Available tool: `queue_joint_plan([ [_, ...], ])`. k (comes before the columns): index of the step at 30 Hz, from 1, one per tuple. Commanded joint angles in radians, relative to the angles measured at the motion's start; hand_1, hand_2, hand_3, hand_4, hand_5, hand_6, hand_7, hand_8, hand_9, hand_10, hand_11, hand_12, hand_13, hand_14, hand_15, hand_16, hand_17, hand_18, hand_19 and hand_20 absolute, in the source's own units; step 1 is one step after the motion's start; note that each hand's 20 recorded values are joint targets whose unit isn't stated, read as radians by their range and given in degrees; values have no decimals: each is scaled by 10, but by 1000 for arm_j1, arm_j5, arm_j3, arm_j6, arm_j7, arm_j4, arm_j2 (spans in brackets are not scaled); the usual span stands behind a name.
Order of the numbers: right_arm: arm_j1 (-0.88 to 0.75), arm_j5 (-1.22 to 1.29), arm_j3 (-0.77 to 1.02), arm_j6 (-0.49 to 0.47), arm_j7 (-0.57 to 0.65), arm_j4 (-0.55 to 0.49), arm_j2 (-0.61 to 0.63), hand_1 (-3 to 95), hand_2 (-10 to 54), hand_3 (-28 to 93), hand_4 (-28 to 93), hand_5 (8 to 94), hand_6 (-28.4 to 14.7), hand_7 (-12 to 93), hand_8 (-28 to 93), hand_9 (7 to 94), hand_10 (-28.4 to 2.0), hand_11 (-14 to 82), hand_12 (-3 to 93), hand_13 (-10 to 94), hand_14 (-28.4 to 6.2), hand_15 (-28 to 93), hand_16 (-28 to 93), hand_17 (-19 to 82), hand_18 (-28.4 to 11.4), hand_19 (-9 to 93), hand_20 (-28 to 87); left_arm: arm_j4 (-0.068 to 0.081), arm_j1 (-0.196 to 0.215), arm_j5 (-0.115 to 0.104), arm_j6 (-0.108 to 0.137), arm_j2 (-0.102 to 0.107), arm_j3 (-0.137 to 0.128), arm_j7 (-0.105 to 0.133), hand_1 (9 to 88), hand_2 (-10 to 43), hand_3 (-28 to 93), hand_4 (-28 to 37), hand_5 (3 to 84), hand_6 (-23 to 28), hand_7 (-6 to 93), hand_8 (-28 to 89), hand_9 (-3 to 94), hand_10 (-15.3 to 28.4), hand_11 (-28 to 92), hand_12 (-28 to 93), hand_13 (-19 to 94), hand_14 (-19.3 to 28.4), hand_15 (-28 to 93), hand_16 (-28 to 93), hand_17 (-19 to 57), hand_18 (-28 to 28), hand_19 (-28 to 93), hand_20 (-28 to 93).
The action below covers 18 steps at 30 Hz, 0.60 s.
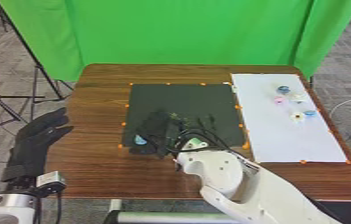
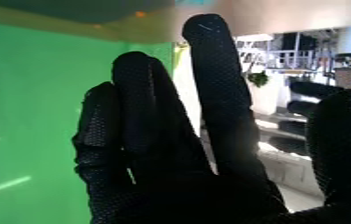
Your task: Arrange flowers
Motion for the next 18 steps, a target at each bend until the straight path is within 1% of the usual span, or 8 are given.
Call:
queue_joint_plan([
  [1,-63,-12,21,-36,-39,11,-58,64,161,732,-268,778,-22,216,-140,521,-216,168,148,408,-208,694,138,242,-224,877,257,4,-12,2,-6,-5,3,-10,248,-59,931,-273,364,49,244,-148,304,154,376,87,204,208,611,-125,-114,184,499,127],
  [4,-86,-41,40,-46,-64,13,-79,61,162,732,-268,778,-18,214,-140,516,-216,168,148,399,-209,692,134,233,-224,871,261,6,-23,7,-11,-6,7,-18,247,-63,932,-268,365,48,246,-149,305,152,376,88,204,208,612,-125,-114,184,501,127],
  [7,-93,-57,48,-49,-70,24,-95,57,164,732,-269,764,-15,208,-143,506,-214,168,147,389,-210,690,132,227,-224,867,264,7,-25,6,-11,-4,8,-16,247,-71,932,-260,366,46,251,-151,304,151,378,88,203,206,613,-126,-114,183,500,126],
  [11,-74,-56,36,-42,-52,45,-97,53,165,735,-267,735,-14,205,-146,489,-215,166,146,380,-212,692,131,221,-224,863,268,8,-29,4,-9,-2,12,-8,248,-73,932,-260,367,44,255,-153,304,151,380,90,204,203,613,-125,-113,181,499,126],
  [13,-70,-62,37,-41,-50,55,-101,52,165,737,-267,728,-15,204,-147,485,-215,166,146,378,-213,693,130,219,-224,862,270,10,-33,3,-11,-3,13,-8,248,-74,932,-260,368,43,256,-155,306,150,381,90,203,203,615,-124,-112,181,499,126],
  [14,-49,-40,15,-35,-28,59,-91,52,164,738,-267,723,-15,203,-147,482,-216,165,146,377,-214,694,130,218,-223,862,271,10,-36,8,-15,-7,11,-15,248,-74,932,-261,369,43,257,-155,306,150,383,91,203,203,616,-124,-112,181,499,126],
  [15,-42,-38,8,-30,-20,65,-89,51,164,739,-267,721,-15,203,-147,481,-217,165,146,377,-214,694,129,217,-223,861,273,10,-33,6,-13,-6,12,-10,248,-74,932,-261,369,43,257,-156,307,150,384,91,203,202,616,-123,-112,181,500,126],
  [18,-31,-41,4,-26,-13,80,-88,52,164,741,-267,716,-15,202,-147,479,-217,165,146,378,-213,696,127,218,-224,860,277,11,-39,7,-16,-8,13,-11,249,-73,932,-263,369,43,259,-157,308,151,385,92,206,203,619,-121,-112,181,501,127],
])
